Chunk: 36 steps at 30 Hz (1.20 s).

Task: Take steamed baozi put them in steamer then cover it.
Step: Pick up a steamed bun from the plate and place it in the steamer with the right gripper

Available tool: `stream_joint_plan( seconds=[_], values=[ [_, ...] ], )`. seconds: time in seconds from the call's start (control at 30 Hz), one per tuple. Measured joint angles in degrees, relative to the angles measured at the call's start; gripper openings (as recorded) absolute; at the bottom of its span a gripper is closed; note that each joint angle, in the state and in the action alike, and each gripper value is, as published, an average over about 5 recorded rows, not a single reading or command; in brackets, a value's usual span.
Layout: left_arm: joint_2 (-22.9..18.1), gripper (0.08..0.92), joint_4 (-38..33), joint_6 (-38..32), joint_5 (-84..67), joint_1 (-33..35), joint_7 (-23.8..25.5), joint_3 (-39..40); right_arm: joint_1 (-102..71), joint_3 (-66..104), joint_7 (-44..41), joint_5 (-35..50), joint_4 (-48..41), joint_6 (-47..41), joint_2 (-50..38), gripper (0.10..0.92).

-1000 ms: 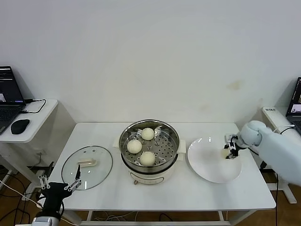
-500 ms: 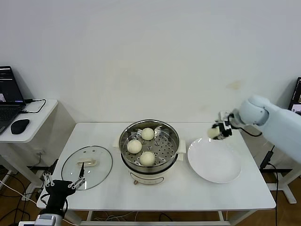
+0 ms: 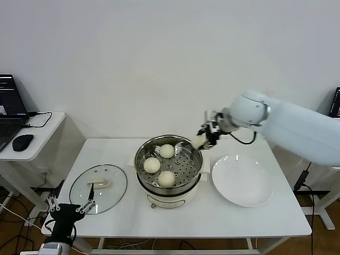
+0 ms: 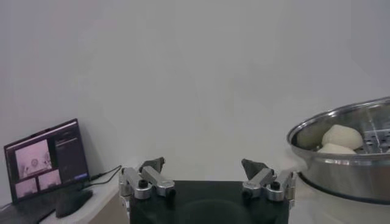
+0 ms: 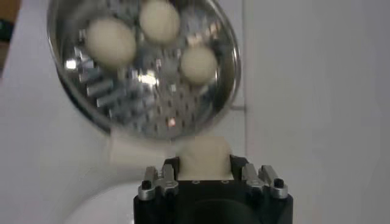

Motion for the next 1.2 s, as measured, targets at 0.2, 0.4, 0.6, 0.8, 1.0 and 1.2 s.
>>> stream_joint_plan(
  seconds=[0.2, 0.4, 0.6, 0.8, 1.0, 1.2],
  values=[
    [-0.2, 0.823, -0.8, 0.2, -0.1, 0.4, 0.0, -0.7, -2.0, -1.6, 2.3, 2.5, -2.1, -2.9, 5.0, 0.534],
    [-0.5, 0.823, -1.0, 0.2, -0.2, 0.6, 0.0, -0.9, -4.4, -2.4, 3.9, 2.7, -4.6, -4.6, 8.2, 0.535],
    [-0.7, 0.823, -1.1, 0.2, -0.1, 0.2, 0.0, -0.5, -6.2, -2.7, 4.7, 1.8, -6.7, -5.6, 9.9, 0.535],
    [-0.9, 0.823, -0.9, 0.2, 0.1, -0.1, 0.0, 0.0, -7.4, -2.9, 5.1, 1.4, -7.6, -6.1, 10.2, 0.545],
    [-1.0, 0.823, -0.9, 0.2, 0.3, -0.3, 0.0, 0.1, -8.0, -2.0, 5.7, 1.8, -7.5, -6.5, 9.9, 0.691],
    [-0.9, 0.823, -0.7, 0.3, 0.2, -0.7, 0.0, 0.2, -7.9, -0.1, 6.4, 2.7, -6.1, -6.5, 8.3, 0.812]
  ],
)
